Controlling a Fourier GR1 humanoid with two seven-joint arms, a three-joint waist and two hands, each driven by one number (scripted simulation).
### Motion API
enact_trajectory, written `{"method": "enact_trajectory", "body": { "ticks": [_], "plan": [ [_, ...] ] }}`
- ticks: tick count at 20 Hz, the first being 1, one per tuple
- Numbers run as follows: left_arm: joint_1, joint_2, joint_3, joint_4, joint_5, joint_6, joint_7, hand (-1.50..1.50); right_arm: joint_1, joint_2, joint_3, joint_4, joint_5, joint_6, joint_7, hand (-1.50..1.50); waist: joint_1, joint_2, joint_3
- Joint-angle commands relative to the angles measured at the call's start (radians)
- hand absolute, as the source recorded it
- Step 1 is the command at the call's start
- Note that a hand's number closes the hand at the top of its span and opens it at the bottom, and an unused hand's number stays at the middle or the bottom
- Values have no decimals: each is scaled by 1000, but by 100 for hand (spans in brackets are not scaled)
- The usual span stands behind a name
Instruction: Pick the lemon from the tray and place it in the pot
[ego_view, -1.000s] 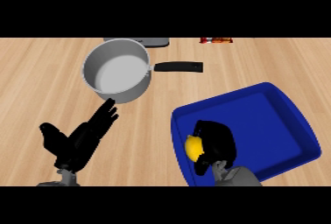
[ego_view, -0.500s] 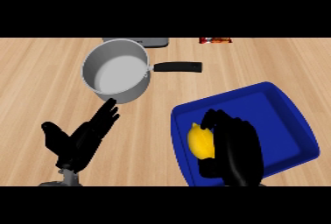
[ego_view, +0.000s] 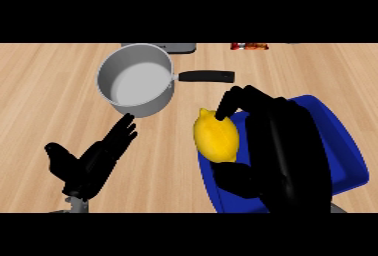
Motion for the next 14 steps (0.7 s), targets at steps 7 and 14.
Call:
{"method": "enact_trajectory", "body": {
  "ticks": [7,14],
  "plan": [
    [-50,2,29,50,10,-16,-3,0,-454,15,-146,383,-203,-118,141,150,14,4,-1],
    [-27,-40,-26,34,-42,14,-13,0,-582,15,-199,762,-241,-285,-56,150,24,7,0]
  ]
}}
